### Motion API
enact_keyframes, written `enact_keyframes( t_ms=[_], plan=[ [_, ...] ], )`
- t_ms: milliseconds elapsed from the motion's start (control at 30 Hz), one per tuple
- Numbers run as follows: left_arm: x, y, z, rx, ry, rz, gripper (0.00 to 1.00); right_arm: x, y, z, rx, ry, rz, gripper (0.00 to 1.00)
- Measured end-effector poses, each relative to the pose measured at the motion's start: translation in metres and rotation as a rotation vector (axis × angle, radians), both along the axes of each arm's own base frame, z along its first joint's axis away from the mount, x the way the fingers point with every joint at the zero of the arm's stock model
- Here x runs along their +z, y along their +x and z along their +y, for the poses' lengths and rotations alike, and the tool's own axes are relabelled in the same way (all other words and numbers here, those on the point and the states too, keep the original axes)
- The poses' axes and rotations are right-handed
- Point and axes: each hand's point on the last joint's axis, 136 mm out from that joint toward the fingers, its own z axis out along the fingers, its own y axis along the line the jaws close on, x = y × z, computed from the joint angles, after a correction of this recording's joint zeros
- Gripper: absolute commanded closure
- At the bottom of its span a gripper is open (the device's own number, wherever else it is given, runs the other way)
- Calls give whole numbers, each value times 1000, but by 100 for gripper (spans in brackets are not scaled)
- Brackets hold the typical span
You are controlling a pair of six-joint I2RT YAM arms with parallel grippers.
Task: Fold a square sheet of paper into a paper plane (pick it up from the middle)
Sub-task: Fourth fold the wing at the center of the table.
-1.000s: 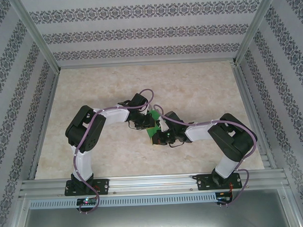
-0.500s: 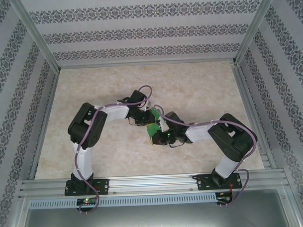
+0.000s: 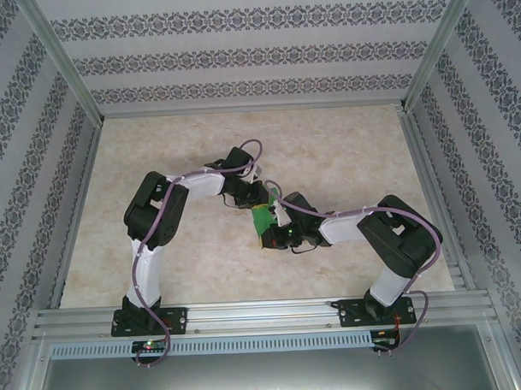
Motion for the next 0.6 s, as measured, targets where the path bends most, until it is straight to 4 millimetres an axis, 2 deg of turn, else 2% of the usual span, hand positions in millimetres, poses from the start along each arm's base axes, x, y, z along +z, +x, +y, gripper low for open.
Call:
enact_keyframes(
  t_ms=[600],
  plan=[
    [1,8,-8,-15,7,58,82,-1,0,0,2,10,-5,97]
  ],
)
